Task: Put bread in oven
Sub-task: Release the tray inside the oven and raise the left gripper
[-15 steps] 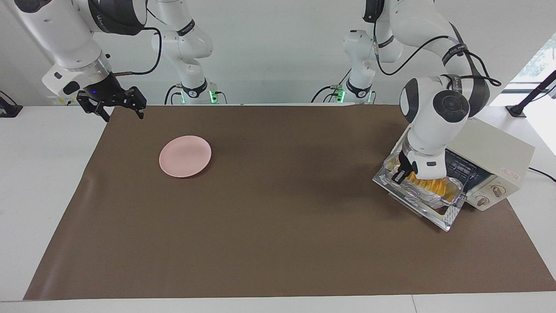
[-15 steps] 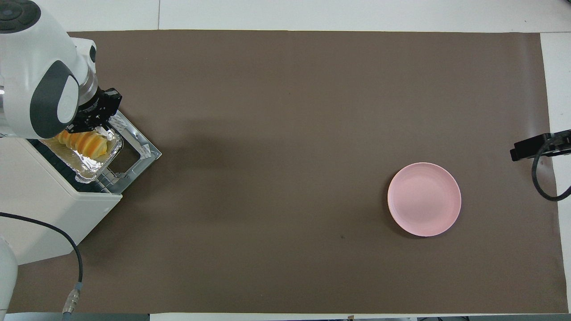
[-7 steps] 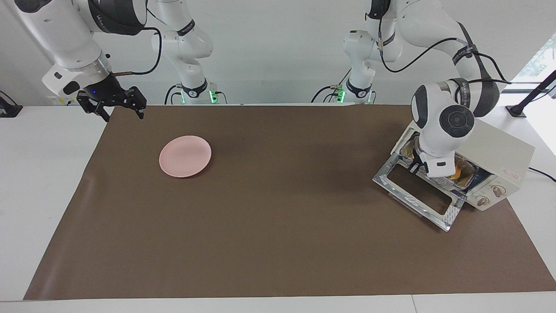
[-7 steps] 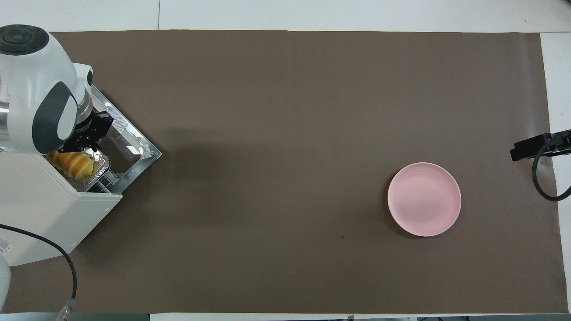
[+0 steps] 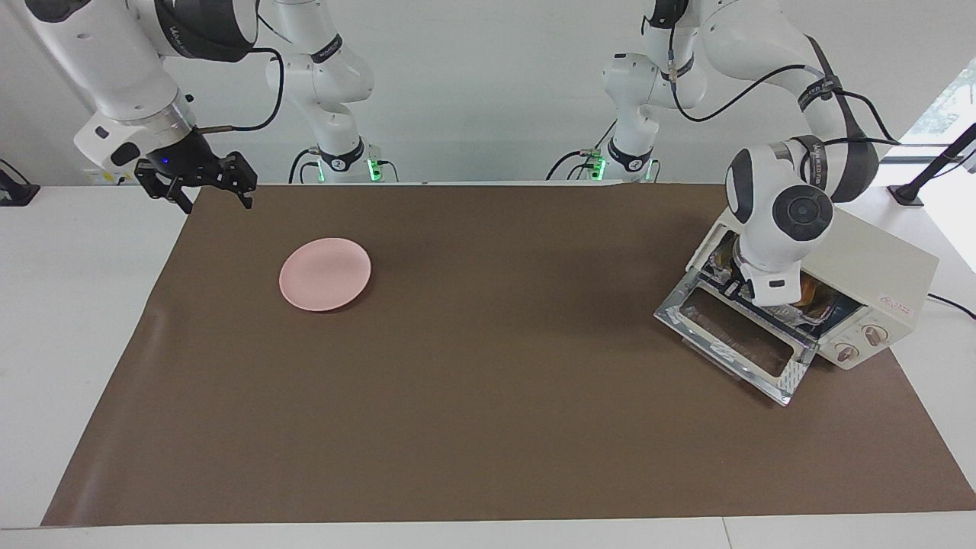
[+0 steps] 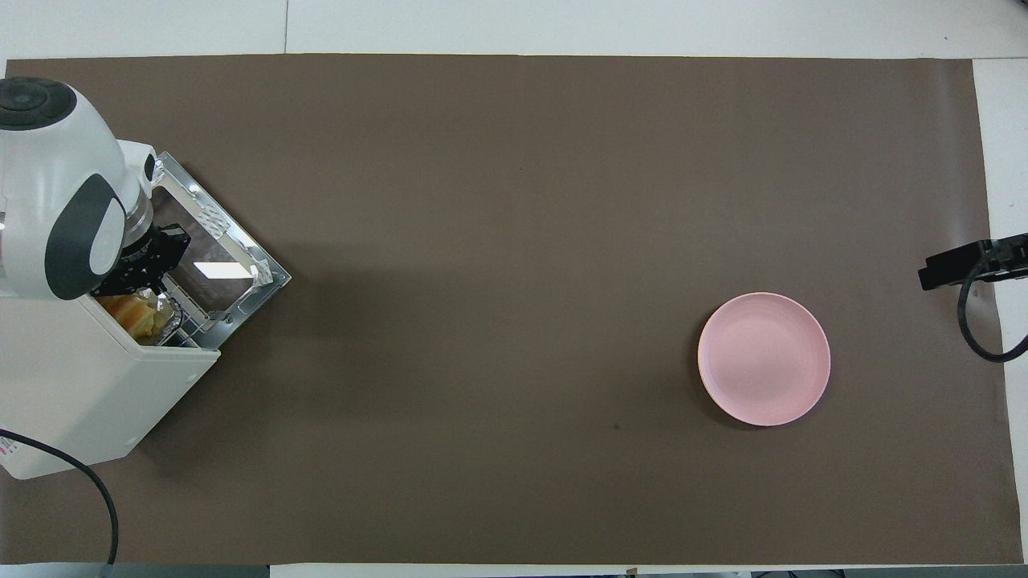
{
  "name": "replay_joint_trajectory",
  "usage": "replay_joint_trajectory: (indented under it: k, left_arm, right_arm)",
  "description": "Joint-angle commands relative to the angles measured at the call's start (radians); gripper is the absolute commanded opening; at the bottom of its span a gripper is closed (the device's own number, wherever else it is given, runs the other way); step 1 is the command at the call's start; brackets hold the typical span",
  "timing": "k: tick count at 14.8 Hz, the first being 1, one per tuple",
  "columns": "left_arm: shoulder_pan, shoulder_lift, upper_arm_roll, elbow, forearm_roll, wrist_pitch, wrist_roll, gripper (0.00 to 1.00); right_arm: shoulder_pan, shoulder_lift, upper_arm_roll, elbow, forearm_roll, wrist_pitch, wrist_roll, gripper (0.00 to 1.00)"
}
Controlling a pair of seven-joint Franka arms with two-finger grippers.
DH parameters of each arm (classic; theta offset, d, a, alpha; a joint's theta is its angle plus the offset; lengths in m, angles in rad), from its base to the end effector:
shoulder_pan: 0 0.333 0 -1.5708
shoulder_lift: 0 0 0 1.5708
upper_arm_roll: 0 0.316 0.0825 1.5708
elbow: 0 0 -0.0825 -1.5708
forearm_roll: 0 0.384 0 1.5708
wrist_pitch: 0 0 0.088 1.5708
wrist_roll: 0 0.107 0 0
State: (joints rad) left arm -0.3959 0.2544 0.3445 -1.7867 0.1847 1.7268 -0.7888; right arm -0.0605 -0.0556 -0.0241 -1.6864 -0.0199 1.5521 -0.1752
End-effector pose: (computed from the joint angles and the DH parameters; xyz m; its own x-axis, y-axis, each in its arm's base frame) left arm 0.5891 -0.0251 0.3997 0.7705 0.6365 -0.0350 0.5768 -0.7195 -0.3869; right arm 0.5303 -0.0475 0.5988 0.9926 0.0905 -0.0807 0.0912 -0.9958 0.0045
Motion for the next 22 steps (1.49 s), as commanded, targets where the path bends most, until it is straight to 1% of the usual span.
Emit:
replay_joint_trajectory:
  k: [1, 2, 5, 7, 9, 11, 12, 13, 14, 16, 17, 19, 22]
  left_arm:
    - [0.034, -0.046, -0.006, -0.049, 0.027, 0.031, 0.031, 0.26]
    - [0.032, -0.046, -0.006, -0.049, 0.027, 0.022, 0.048, 0.99]
    - [0.025, -0.038, -0.007, -0.034, 0.027, 0.065, 0.071, 1.0]
    - [0.028, -0.023, -0.007, 0.012, 0.029, 0.083, 0.149, 1.0]
    - [0.031, 0.0, -0.006, 0.055, 0.032, 0.137, 0.238, 1.0]
    - [0.028, 0.003, -0.007, 0.067, 0.032, 0.218, 0.301, 1.0]
    - [0.023, 0.003, -0.006, 0.07, 0.033, 0.235, 0.336, 1.0]
    - [0.028, -0.004, -0.007, 0.098, 0.032, 0.232, 0.393, 1.0]
    - [0.035, -0.01, -0.01, 0.148, 0.018, 0.203, 0.471, 1.0]
    - [0.037, -0.029, -0.009, 0.242, -0.107, 0.067, 0.557, 1.0]
    - [0.035, -0.046, -0.009, 0.266, -0.144, 0.016, 0.582, 1.0]
    - [0.026, -0.105, -0.018, 0.288, -0.154, -0.117, 0.658, 1.0]
    - [0.011, -0.206, -0.029, 0.277, -0.159, -0.254, 0.825, 1.0]
  right_arm:
    - [-0.01, -0.013, 0.007, -0.015, 0.0, -0.003, -0.018, 1.0]
    - [-0.01, -0.013, 0.007, -0.015, 0.0, -0.003, -0.018, 1.0]
    - [-0.01, -0.013, 0.007, -0.015, 0.0, -0.004, -0.018, 1.0]
    - [-0.01, -0.013, 0.007, -0.015, 0.0, -0.004, -0.018, 1.0]
    - [-0.012, -0.013, 0.007, -0.015, 0.0, -0.004, -0.018, 1.0]
    - [-0.01, -0.013, 0.007, -0.015, 0.0, -0.004, -0.018, 1.0]
    - [-0.01, -0.013, 0.007, -0.015, 0.0, -0.004, -0.018, 1.0]
    - [-0.01, -0.013, 0.007, -0.015, 0.0, -0.004, -0.018, 1.0]
    - [-0.01, -0.013, 0.007, -0.015, 0.0, -0.004, -0.018, 1.0]
    - [-0.01, -0.013, 0.007, -0.015, 0.0, -0.003, -0.018, 1.0]
    - [-0.01, -0.013, 0.007, -0.015, 0.0, -0.004, -0.018, 1.0]
    - [-0.01, -0.013, 0.007, -0.015, 0.0, -0.004, -0.018, 1.0]
    - [-0.01, -0.013, 0.007, -0.015, 0.0, -0.004, -0.018, 1.0]
